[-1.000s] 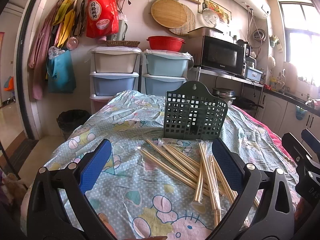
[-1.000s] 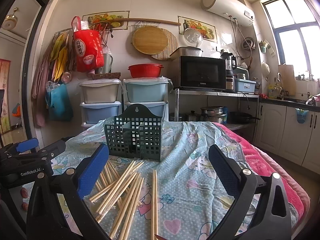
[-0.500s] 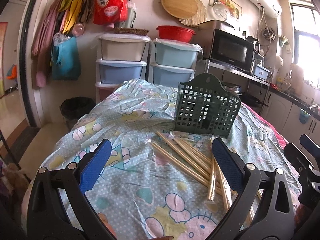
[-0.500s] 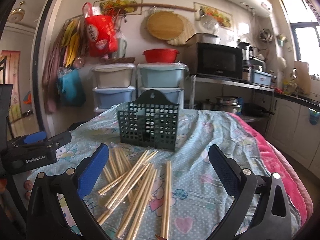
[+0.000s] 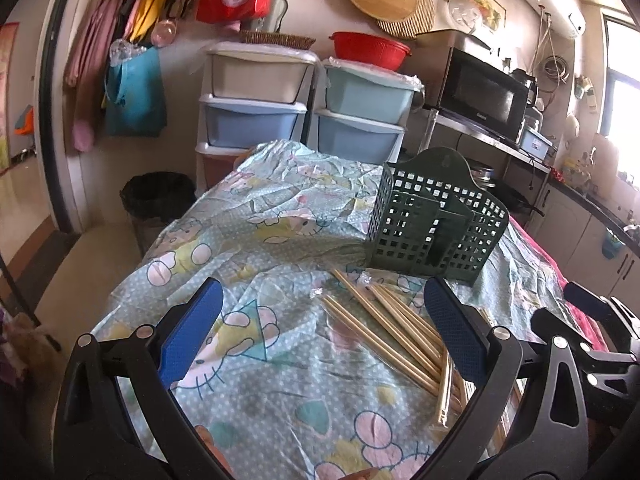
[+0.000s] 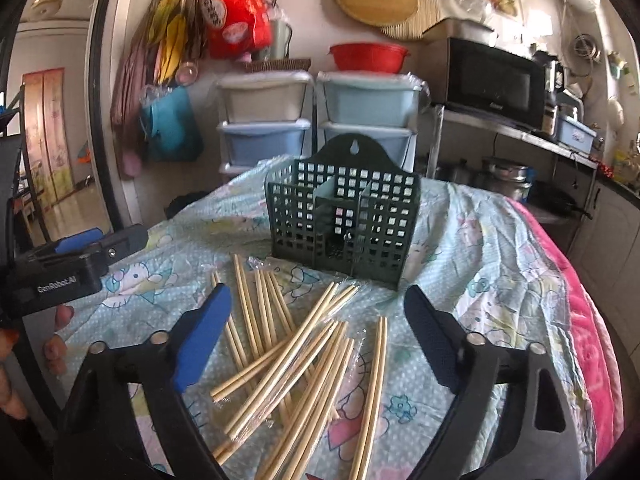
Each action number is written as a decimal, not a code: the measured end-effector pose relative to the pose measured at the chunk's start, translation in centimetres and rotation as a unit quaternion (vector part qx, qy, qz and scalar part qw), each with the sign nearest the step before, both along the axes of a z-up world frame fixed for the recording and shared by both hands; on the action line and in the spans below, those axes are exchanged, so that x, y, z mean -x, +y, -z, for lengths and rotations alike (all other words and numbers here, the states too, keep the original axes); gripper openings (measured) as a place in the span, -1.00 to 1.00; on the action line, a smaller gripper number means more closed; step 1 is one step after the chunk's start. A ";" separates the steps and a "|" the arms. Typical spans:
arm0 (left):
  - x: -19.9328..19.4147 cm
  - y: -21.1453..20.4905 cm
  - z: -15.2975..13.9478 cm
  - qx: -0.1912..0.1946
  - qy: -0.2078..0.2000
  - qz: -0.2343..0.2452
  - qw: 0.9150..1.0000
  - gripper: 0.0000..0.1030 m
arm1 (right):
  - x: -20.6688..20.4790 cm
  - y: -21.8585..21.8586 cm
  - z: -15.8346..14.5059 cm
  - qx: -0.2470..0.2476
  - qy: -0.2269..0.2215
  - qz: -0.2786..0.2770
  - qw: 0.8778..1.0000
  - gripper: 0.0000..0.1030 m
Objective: Organize utensils
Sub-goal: 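Move both tools down toward the wrapped chopsticks beside the green caddy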
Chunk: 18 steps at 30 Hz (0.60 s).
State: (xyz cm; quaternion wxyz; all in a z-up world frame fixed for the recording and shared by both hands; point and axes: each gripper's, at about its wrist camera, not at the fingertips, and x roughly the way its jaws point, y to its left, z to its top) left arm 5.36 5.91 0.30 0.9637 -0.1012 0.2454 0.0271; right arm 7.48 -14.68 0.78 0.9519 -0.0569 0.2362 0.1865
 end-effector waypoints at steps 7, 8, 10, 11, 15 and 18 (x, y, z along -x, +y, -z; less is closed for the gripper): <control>-2.0 0.6 0.9 0.012 0.034 0.015 0.999 0.80 | -4.1 0.3 0.7 -0.004 0.066 -0.014 0.998 0.31; -2.2 0.6 1.1 0.017 0.041 0.018 0.999 0.80 | -4.4 0.5 0.8 -0.002 0.071 -0.013 0.997 0.29; -2.8 0.6 1.5 0.024 0.050 0.030 0.998 0.80 | -5.4 0.8 1.0 0.005 0.081 -0.017 0.997 0.20; -3.1 0.5 1.7 0.020 0.058 0.030 0.998 0.80 | -5.9 1.0 1.2 0.008 0.088 -0.016 0.996 0.18; -4.2 0.2 2.3 0.019 0.083 0.043 0.995 0.80 | -7.8 1.4 2.1 0.008 0.121 -0.020 0.992 0.08; -5.2 0.3 3.0 0.034 0.105 0.051 0.993 0.74 | -9.0 1.7 2.8 0.016 0.136 -0.016 0.990 0.02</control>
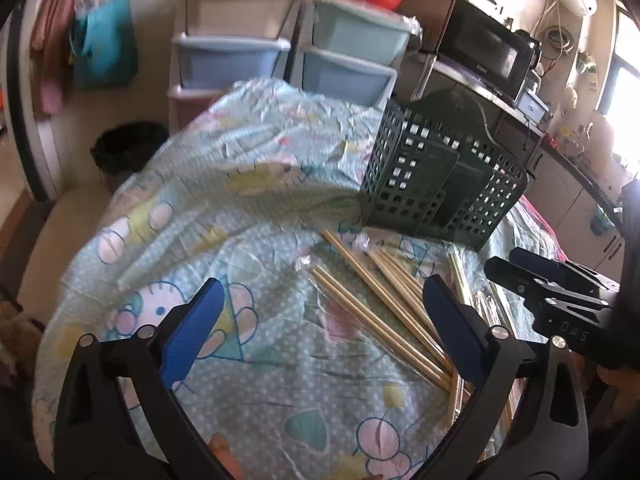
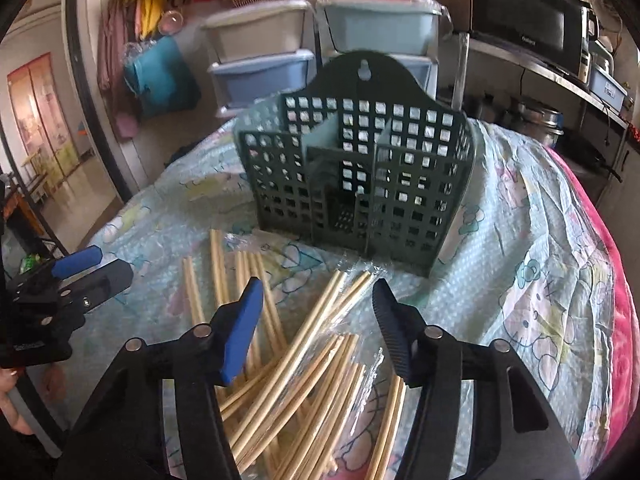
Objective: Organize utensils
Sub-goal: 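Move both tools down toward the wrapped chopsticks beside the green caddy, then close the right tool on a wrapped chopstick while the left tool grasps another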
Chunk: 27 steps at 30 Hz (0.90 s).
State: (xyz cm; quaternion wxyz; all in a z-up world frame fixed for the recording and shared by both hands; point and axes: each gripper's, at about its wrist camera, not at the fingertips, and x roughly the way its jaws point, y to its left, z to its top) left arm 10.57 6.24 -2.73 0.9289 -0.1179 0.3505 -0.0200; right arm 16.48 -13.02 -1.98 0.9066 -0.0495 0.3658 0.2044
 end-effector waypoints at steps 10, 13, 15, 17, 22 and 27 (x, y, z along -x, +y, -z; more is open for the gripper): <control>-4.1 1.1 2.4 0.064 0.072 0.014 0.995 0.11 | -3.4 1.0 1.7 0.012 0.050 0.010 0.999 -0.20; -4.9 1.5 3.2 0.077 0.088 0.011 0.993 0.00 | -4.3 1.4 2.2 0.012 0.065 0.013 0.998 -0.25; -5.2 1.8 3.7 0.086 0.098 0.007 0.991 -0.07 | -5.1 1.4 2.8 0.012 0.077 0.020 0.997 -0.27; -5.5 2.1 4.0 0.092 0.102 0.003 0.991 -0.14 | -5.8 1.4 3.1 0.010 0.090 0.026 0.996 -0.30; -6.2 2.6 4.2 0.096 0.106 0.002 0.990 -0.26 | -6.6 0.5 3.4 0.003 0.098 0.041 0.994 -0.45; -6.9 2.7 4.5 0.089 0.107 0.003 0.990 -0.40 | -6.9 -1.0 3.6 -0.014 0.114 0.048 0.992 -0.55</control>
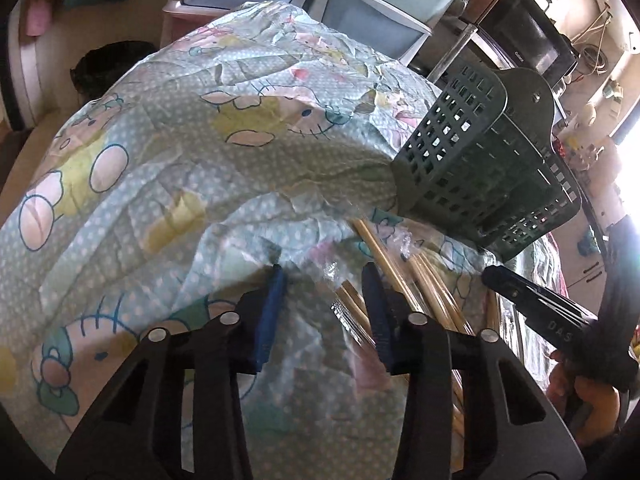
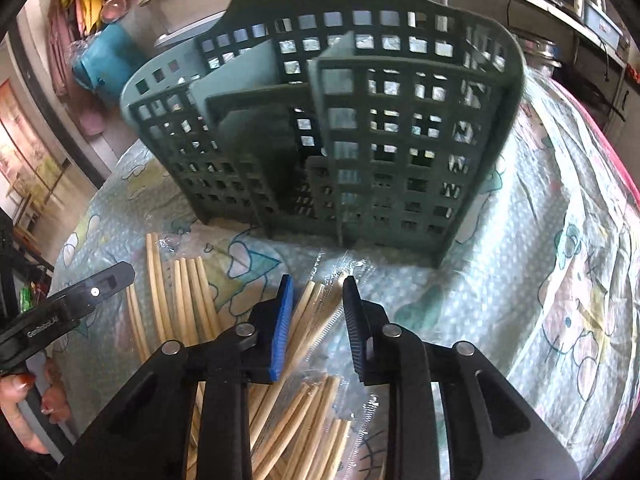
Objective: Organize utensils
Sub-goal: 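Close the right tool on a wrapped chopstick while the left tool grasps another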
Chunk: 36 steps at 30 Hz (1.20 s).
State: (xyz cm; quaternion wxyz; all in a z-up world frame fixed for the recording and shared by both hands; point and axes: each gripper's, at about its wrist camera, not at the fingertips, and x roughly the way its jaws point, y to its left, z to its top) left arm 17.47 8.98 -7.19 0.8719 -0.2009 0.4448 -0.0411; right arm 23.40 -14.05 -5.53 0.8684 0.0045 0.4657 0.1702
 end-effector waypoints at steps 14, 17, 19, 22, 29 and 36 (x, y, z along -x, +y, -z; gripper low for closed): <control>-0.3 1.1 0.2 0.018 -0.001 0.015 1.000 -0.93 | 0.6 -4.8 -2.0 -0.100 0.006 0.002 0.995 -0.80; 0.1 1.5 -0.1 0.038 -0.005 0.020 0.999 -0.96 | 1.1 -5.3 -3.1 -0.122 -0.007 -0.010 0.992 -0.82; 0.6 1.8 -0.7 0.045 -0.014 0.021 0.999 -0.96 | 1.3 -4.8 -4.0 -0.125 -0.020 -0.018 0.992 -0.83; 1.3 2.1 -1.8 0.049 -0.030 0.022 0.998 -0.97 | 1.9 -5.0 -5.6 -0.125 -0.044 -0.030 0.991 -0.83; 3.1 2.8 -6.8 0.053 -0.090 0.020 0.994 -0.97 | 3.2 -5.0 -9.5 -0.137 -0.099 -0.054 0.984 -0.88; 3.8 1.3 -12.7 0.044 -0.153 0.053 0.986 -0.98 | 5.2 -4.7 -13.1 -0.135 -0.159 -0.068 0.976 -0.90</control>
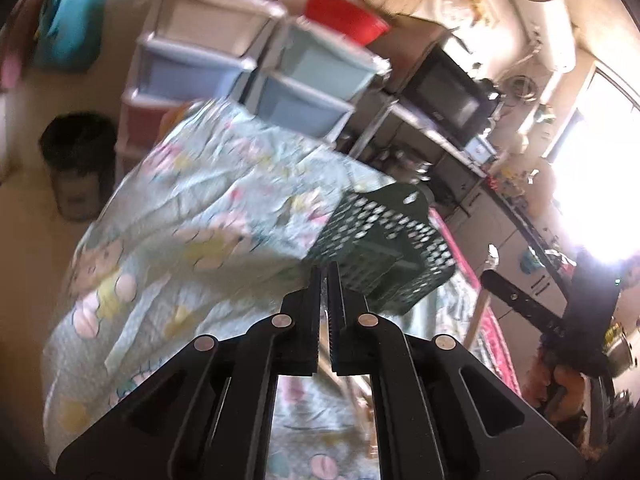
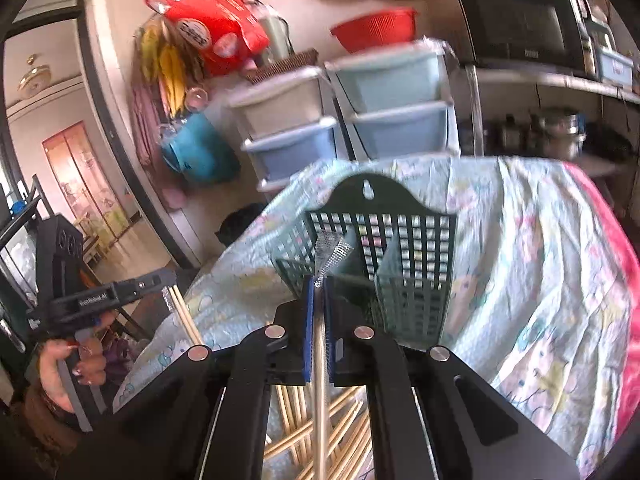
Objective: Organize utensils
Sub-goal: 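Close the right tool on a wrapped chopstick while the left tool grasps another, then lift the held chopsticks upright with both tools and carry them above the caddy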
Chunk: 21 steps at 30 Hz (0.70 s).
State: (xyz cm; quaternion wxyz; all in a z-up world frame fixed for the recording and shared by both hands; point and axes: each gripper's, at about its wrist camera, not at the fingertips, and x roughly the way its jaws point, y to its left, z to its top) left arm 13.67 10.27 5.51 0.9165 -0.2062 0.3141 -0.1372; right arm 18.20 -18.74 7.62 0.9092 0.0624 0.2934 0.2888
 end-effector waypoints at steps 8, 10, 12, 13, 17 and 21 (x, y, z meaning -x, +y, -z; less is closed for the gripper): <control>0.3 -2.7 -3.7 -0.013 -0.043 0.041 0.998 -0.98 | 1.5 -0.7 -2.8 -0.007 -0.055 0.006 0.998 -0.90; 0.1 -3.6 -4.3 -0.016 -0.051 0.052 0.997 -0.99 | 1.6 -1.0 -3.2 -0.007 -0.064 0.008 0.998 -0.91; 0.0 -4.2 -4.9 -0.017 -0.058 0.060 0.996 -0.99 | 1.7 -1.2 -3.7 -0.008 -0.074 0.009 0.997 -0.91; -0.1 -4.5 -5.3 -0.018 -0.062 0.064 0.996 -0.99 | 1.6 -1.2 -4.1 -0.008 -0.080 0.011 0.997 -0.90; -0.6 -5.6 -6.9 -0.020 -0.080 0.075 0.994 -0.99 | 1.7 -1.5 -5.0 -0.008 -0.105 0.019 0.994 -0.91; -1.1 -6.5 -8.5 -0.020 -0.098 0.082 0.992 -0.99 | 1.2 -1.7 -6.0 -0.013 -0.126 0.024 0.992 -0.91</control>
